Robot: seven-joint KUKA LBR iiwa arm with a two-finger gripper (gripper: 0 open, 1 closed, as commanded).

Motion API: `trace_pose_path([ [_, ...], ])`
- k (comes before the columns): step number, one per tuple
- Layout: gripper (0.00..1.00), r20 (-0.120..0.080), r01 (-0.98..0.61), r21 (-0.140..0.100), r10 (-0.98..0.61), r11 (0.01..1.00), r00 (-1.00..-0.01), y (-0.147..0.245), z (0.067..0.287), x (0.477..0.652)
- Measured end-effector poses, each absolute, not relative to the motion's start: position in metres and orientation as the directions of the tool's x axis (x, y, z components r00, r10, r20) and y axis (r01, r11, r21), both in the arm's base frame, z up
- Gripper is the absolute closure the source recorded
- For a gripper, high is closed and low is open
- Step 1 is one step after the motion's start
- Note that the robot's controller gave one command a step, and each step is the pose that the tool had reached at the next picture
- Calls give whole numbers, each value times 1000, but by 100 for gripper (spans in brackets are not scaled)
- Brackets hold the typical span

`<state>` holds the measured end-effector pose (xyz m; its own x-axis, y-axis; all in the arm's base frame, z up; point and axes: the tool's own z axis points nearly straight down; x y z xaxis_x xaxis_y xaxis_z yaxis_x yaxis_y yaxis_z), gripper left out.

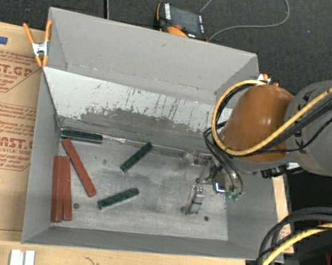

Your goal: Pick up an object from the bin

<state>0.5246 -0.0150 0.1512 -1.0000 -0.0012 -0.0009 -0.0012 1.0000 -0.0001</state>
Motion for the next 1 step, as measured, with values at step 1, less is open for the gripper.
trace_pose_path([
  [1, 0, 4, -3, 5, -3, 1000, -1000, 73, 114, 514],
])
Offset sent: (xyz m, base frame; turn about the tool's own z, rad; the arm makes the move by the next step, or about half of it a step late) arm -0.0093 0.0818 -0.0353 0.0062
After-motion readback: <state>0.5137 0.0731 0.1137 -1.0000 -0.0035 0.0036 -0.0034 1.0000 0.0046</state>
